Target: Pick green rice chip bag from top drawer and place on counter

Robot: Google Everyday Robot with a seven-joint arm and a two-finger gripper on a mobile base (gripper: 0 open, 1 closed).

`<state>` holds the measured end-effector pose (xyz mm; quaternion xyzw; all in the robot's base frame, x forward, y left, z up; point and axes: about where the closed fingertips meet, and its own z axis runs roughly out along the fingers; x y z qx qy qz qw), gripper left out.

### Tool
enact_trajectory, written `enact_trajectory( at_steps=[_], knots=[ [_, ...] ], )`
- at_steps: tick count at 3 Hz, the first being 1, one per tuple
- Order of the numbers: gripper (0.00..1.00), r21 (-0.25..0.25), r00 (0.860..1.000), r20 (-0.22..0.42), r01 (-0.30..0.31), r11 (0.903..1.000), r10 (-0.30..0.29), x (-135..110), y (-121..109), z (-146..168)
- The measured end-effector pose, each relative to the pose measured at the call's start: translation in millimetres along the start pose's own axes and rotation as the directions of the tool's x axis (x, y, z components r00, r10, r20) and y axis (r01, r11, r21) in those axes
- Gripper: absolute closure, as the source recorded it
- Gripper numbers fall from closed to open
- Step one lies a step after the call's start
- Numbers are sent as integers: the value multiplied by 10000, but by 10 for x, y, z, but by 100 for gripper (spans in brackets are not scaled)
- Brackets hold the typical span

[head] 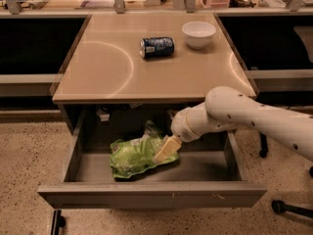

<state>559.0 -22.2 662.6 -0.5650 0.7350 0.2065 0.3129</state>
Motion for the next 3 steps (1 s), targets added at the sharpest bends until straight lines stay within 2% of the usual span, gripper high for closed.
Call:
enact_trajectory(
  at_steps=[2,3],
  knots=[
    [0,235,9998,41,-193,9995,192,42,-20,53],
    [0,-168,9995,192,-245,9996,248,40,109,291]
  ],
)
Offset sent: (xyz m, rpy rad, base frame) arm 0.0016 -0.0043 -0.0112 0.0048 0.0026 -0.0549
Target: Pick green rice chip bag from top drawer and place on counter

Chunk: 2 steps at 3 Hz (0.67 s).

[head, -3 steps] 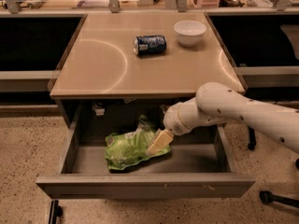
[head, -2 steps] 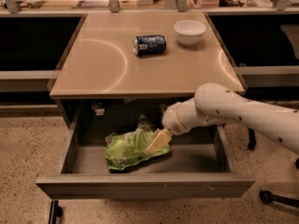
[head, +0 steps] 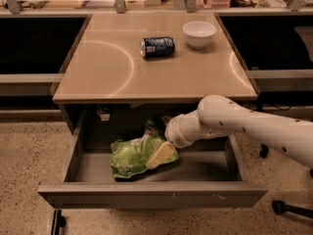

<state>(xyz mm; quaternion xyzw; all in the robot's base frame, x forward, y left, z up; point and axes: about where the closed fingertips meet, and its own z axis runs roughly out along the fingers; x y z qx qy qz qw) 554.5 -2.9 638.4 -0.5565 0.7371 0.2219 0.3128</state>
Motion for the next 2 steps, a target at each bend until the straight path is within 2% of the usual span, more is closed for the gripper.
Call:
enact_trajectory(
  at_steps=[2],
  knots=[
    [0,-631,9999,99,-48,9980,54,33,223,307]
  ],
)
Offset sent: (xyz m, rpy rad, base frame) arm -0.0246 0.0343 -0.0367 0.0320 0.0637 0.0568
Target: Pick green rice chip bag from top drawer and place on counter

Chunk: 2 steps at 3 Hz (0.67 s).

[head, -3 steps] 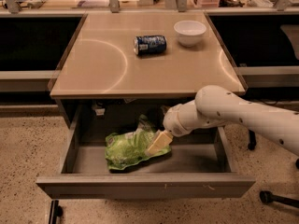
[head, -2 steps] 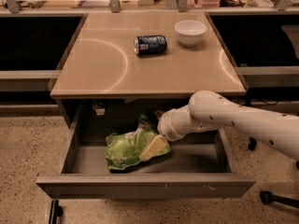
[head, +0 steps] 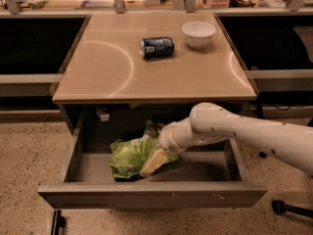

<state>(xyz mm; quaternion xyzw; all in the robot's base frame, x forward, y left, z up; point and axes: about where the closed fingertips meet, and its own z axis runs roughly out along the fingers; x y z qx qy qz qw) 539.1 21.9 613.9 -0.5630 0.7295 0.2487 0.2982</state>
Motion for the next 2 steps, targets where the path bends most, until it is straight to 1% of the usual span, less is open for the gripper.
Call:
enact_trajectory(
  at_steps=[1,2],
  knots=[
    [19,-1,10000,0,0,10000,0,0,0,0],
    [42,-1,10000,0,0,10000,0,0,0,0]
  ],
)
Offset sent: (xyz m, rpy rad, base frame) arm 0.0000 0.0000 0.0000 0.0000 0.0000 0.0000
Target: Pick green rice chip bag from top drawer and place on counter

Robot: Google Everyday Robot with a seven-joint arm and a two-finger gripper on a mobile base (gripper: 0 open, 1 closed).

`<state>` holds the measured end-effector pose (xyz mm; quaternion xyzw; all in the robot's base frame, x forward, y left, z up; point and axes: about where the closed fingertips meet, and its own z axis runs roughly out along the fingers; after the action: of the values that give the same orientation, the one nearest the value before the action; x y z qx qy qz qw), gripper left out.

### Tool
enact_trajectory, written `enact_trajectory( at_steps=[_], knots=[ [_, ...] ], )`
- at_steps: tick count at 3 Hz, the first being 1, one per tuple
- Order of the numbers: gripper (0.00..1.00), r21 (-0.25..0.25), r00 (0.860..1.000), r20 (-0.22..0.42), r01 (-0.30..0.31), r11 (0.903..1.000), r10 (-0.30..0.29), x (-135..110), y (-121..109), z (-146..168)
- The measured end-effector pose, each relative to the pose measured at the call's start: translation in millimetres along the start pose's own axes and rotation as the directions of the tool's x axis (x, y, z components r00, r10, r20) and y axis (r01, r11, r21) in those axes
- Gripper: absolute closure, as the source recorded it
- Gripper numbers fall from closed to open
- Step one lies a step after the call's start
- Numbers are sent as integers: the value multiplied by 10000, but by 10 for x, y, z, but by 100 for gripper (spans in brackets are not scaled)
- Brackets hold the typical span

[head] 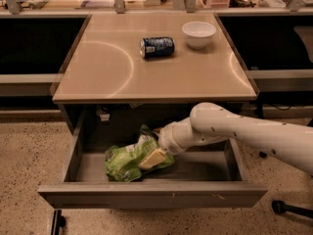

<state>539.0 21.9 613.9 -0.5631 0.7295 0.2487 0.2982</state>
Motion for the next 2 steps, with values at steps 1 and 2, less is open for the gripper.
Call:
enact_trajectory(
  at_steps=[1,2],
  knots=[
    [65,0,10000,0,0,10000,0,0,0,0],
    [88,-1,10000,0,0,10000,0,0,0,0]
  ],
)
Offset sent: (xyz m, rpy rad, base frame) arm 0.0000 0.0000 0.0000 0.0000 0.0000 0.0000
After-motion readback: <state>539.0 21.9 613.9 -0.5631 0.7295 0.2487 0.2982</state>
